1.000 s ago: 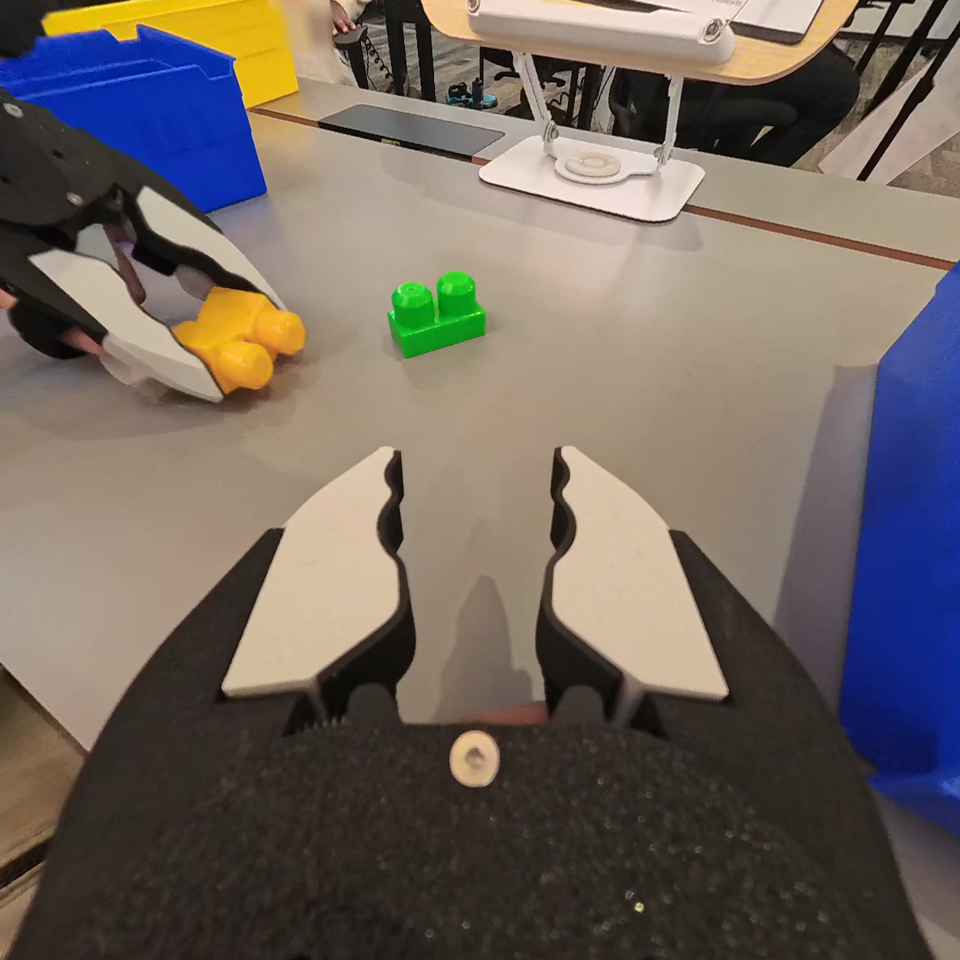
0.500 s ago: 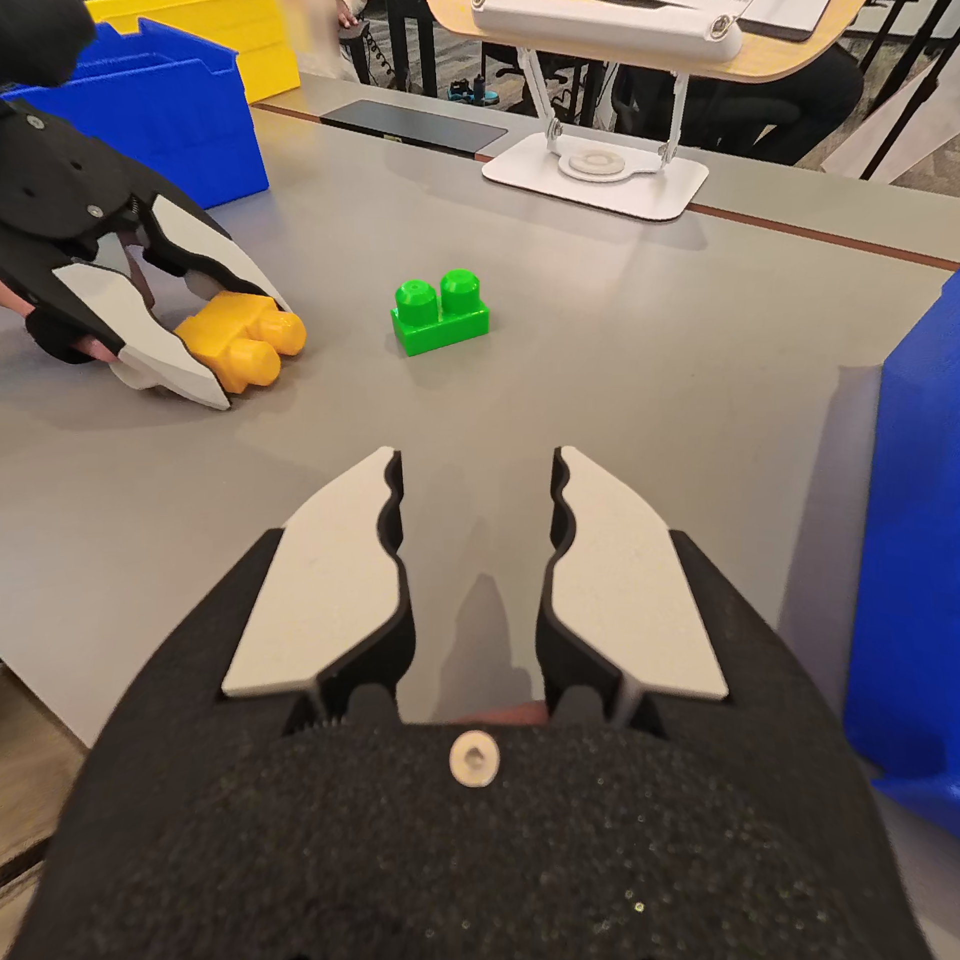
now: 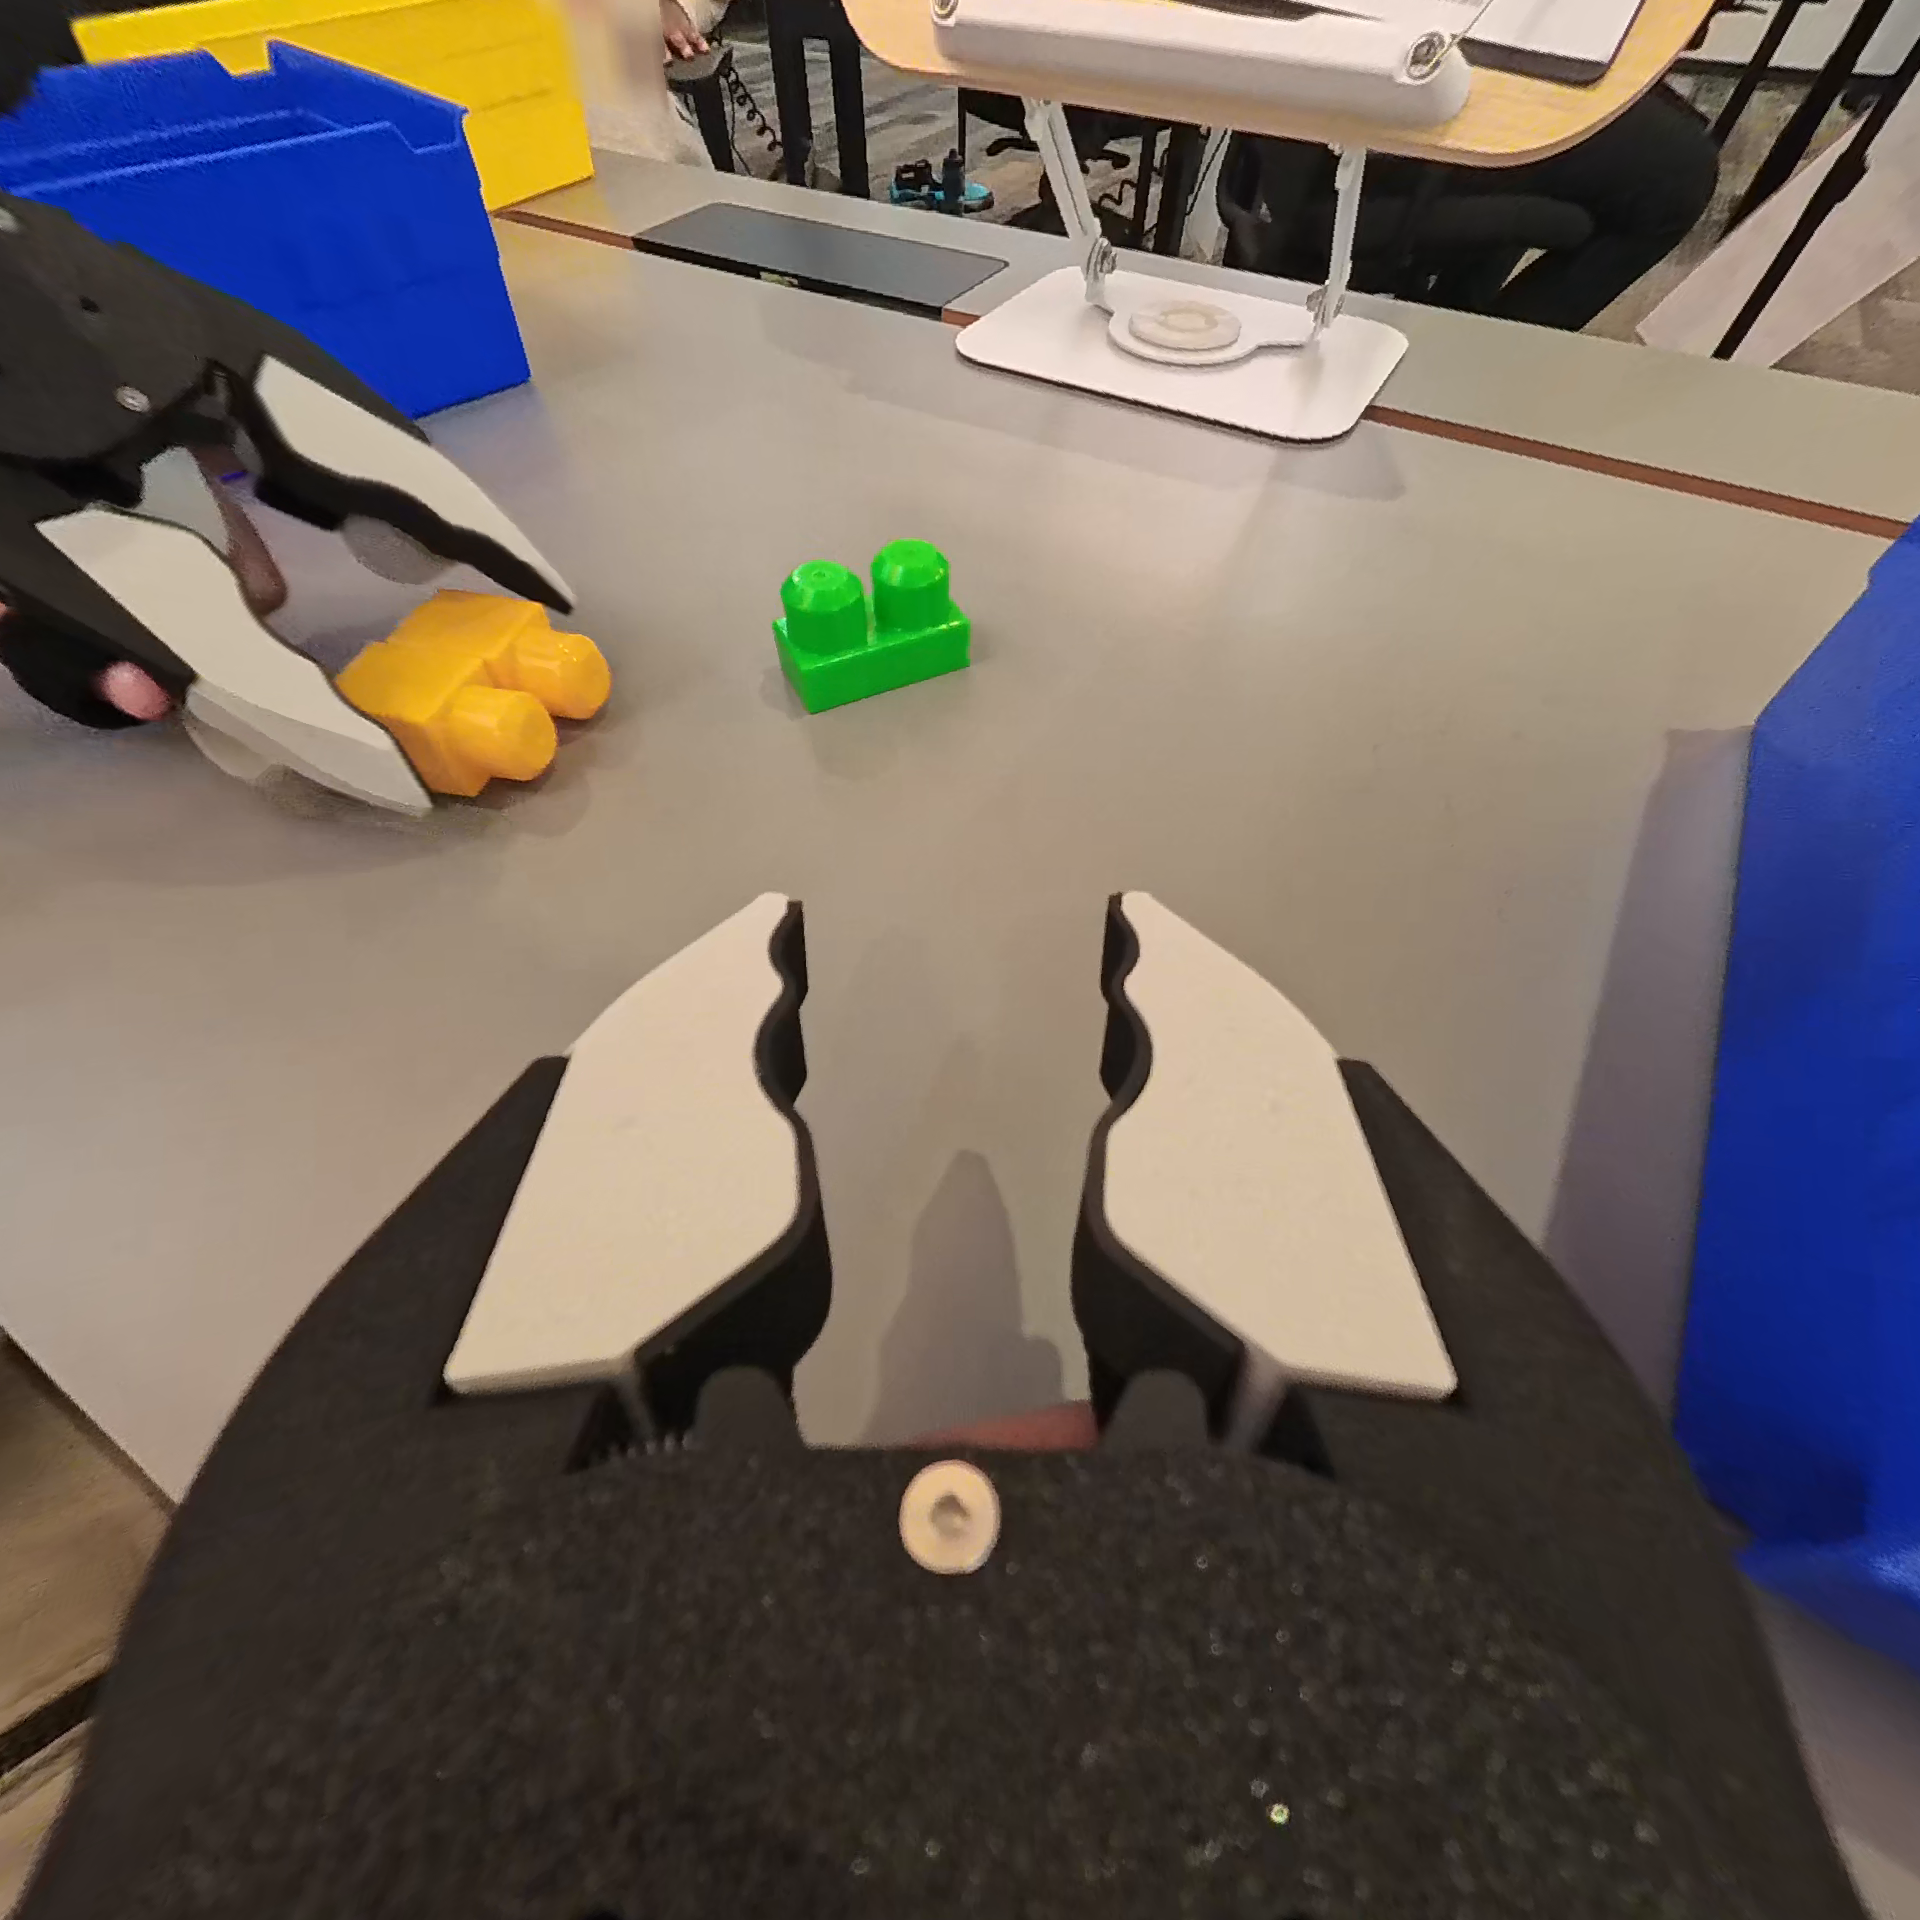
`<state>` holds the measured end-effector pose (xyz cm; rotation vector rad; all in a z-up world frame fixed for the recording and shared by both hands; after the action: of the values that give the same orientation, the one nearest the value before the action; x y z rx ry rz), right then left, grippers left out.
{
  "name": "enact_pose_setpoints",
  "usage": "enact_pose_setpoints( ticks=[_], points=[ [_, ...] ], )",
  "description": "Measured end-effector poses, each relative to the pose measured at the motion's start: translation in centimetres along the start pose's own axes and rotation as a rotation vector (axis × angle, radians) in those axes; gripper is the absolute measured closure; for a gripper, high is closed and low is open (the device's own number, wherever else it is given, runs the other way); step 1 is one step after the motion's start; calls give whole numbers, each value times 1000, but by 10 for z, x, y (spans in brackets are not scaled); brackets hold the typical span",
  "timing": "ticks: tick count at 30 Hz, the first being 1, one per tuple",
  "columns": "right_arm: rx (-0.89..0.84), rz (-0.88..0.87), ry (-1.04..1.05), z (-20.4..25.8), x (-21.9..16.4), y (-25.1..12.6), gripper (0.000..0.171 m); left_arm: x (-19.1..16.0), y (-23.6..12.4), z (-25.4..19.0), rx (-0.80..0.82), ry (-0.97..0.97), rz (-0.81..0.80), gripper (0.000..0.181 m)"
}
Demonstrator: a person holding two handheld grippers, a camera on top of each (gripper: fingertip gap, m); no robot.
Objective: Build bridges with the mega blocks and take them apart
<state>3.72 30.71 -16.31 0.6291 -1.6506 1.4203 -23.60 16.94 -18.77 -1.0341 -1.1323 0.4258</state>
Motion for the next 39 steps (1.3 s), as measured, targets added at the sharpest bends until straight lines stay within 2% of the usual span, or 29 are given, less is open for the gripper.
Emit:
enact_pose_setpoints(
  ticks=[6, 13, 20, 26, 33, 35, 39],
  points=[
    [9, 6, -3, 2, -1, 3, 117, -18, -8, 2, 25, -9, 52, 94],
    [1, 3, -4, 1, 0, 1, 117, -16, -1, 7, 28, -14, 48, 96],
    [8, 7, -2, 1, -1, 2, 117, -7, -9, -1, 43, 11, 38, 86],
    [6, 5, -6, 2, -1, 1, 117, 6, 11, 5, 4, -8, 123, 80],
    [4, 4, 3, -2, -2, 0, 117, 4, 15, 8, -48, -30, 86, 87],
    [6, 6, 2, -1, -2, 1, 117, 4, 14, 9, -50, -28, 77, 95],
    [6, 7, 2, -1, -2, 1, 117, 3, 14, 9, -54, -21, 73, 96]
  ],
)
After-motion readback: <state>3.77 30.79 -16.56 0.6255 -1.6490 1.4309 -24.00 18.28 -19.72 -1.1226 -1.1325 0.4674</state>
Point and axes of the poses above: each gripper's, where its closed fingertips meet, y out along the fingers, x out of its top, z = x × y across the jaws, the point moved 10 cm from there along -y, back along the fingers, and after that the axes turned 10 degrees about z, right-handed, at the moved point
